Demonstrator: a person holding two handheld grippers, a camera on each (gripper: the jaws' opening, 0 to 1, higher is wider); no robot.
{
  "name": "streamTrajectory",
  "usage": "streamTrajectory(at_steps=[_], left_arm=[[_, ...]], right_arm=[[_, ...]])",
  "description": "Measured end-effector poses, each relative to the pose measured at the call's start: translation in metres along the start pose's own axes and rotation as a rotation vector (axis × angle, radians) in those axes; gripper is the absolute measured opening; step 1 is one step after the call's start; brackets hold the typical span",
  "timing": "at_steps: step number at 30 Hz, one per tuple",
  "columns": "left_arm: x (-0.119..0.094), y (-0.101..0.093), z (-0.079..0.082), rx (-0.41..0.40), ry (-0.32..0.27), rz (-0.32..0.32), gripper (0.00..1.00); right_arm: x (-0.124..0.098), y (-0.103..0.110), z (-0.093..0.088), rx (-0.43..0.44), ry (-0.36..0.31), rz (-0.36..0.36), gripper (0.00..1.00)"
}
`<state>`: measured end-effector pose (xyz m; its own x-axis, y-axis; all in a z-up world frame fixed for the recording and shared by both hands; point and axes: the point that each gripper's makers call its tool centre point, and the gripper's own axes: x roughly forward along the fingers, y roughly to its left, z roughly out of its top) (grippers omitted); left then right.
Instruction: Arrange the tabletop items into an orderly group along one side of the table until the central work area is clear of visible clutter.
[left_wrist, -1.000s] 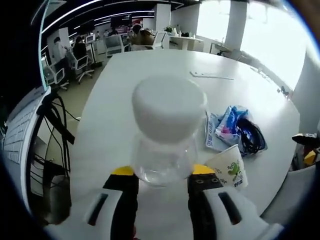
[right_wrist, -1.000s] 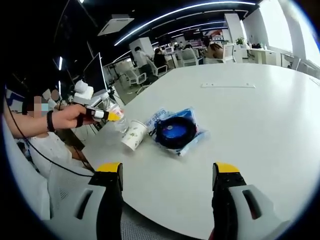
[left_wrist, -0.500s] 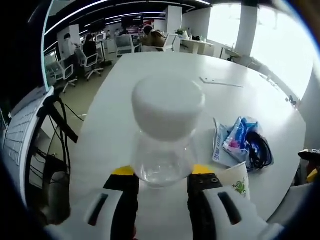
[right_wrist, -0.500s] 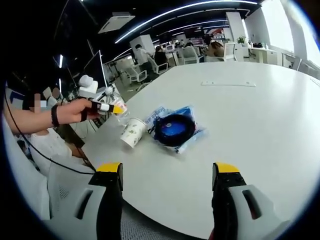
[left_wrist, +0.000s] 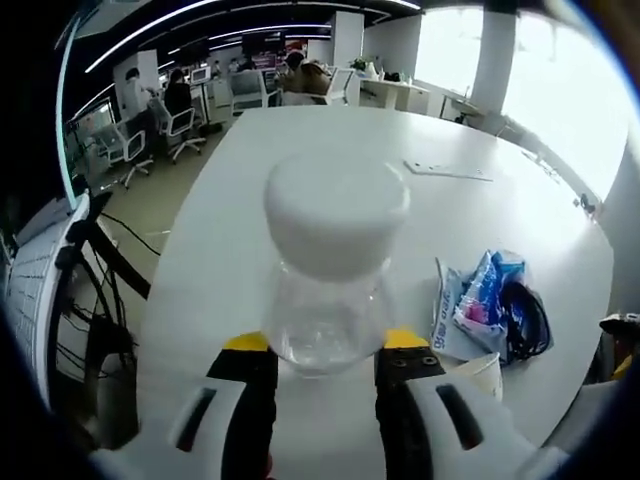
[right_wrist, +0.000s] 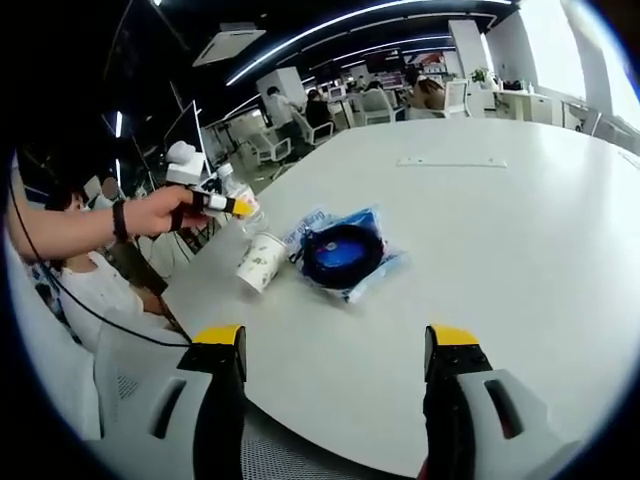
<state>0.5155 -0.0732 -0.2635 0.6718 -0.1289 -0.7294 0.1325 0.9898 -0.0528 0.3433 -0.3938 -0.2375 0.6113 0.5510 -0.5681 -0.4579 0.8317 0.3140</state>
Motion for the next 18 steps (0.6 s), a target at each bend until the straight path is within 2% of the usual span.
streamTrajectory(at_steps=[18], left_arm=[[0.0069, 0.0005, 0.0067, 0.017, 0.007, -0.005, 0.37]], right_arm=[[0.0006, -0.0013, -0.0052, 0.019, 0.009, 0.003, 0.72]])
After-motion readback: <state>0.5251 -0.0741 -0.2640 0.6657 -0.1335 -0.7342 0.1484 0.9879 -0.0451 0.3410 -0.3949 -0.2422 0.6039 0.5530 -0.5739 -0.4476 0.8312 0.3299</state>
